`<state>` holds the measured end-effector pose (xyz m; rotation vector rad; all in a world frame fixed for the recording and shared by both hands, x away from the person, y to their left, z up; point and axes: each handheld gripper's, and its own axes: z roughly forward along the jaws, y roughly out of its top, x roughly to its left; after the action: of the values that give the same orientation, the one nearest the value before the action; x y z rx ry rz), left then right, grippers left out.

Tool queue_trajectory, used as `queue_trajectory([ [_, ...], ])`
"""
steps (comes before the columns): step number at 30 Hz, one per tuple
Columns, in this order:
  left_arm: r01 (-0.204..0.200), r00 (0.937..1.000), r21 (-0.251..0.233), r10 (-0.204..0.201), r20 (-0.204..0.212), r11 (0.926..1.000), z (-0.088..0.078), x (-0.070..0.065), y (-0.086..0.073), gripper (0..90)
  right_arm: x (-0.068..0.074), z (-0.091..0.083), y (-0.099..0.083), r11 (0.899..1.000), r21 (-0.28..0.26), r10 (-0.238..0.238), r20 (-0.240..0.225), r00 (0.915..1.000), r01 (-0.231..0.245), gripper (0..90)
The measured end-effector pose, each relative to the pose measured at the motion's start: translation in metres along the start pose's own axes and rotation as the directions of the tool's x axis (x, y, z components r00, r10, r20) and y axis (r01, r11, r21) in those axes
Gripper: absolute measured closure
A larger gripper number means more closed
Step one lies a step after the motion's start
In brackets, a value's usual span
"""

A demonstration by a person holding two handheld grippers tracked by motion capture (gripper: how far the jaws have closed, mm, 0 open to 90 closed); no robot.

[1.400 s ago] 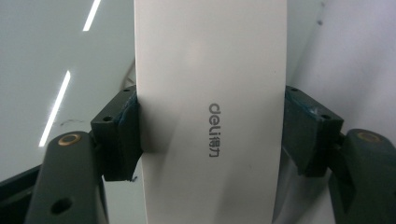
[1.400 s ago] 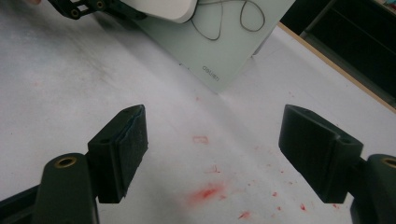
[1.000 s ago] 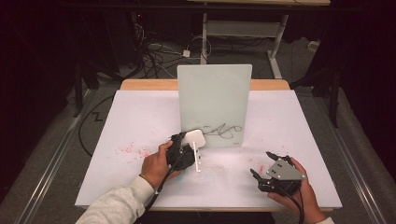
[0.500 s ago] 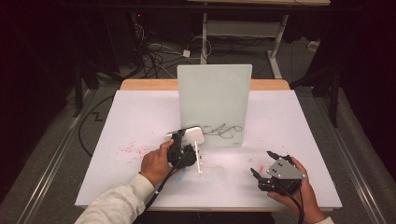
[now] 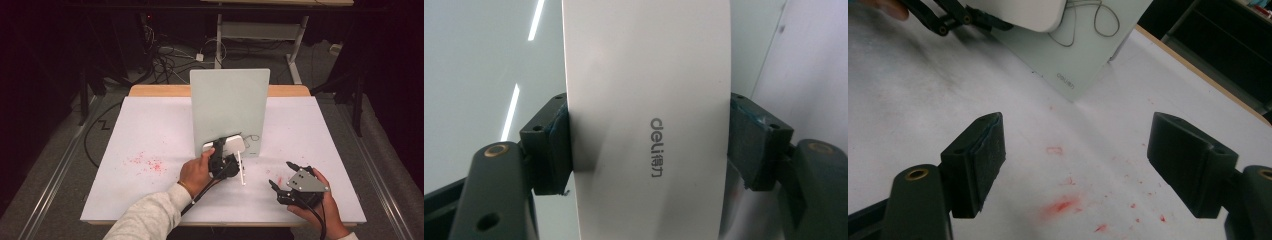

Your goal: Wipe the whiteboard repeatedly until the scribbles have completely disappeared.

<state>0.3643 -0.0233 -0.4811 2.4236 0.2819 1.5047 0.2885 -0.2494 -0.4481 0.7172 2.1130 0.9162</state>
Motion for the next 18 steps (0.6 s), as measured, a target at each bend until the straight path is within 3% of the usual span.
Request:
queue_trajectory([
  [6, -0.012, 0.9998, -0.015, 0.013, 0.015, 0.9998, 0.004, -0.007, 0.02, 28.5, -0.003, -0.001, -0.001, 1.0, -0.002, 0.015, 0.004, 0.9999, -0.015, 24.2],
  [16, -0.054, 0.998, -0.032, 0.055, 0.033, 0.9981, 0.008, -0.012, 0.033, 28.4, -0.003, -0.001, -0.001, 1.0, -0.002, 0.014, 0.001, 0.9999, -0.014, 24.2],
  [18, -0.044, 0.9983, -0.047, 0.046, 0.034, 0.9979, 0.009, -0.014, 0.038, 28.4, -0.004, -0.001, -0.001, 1.0, -0.006, 0.012, 0.005, 0.9999, -0.012, 24.2],
])
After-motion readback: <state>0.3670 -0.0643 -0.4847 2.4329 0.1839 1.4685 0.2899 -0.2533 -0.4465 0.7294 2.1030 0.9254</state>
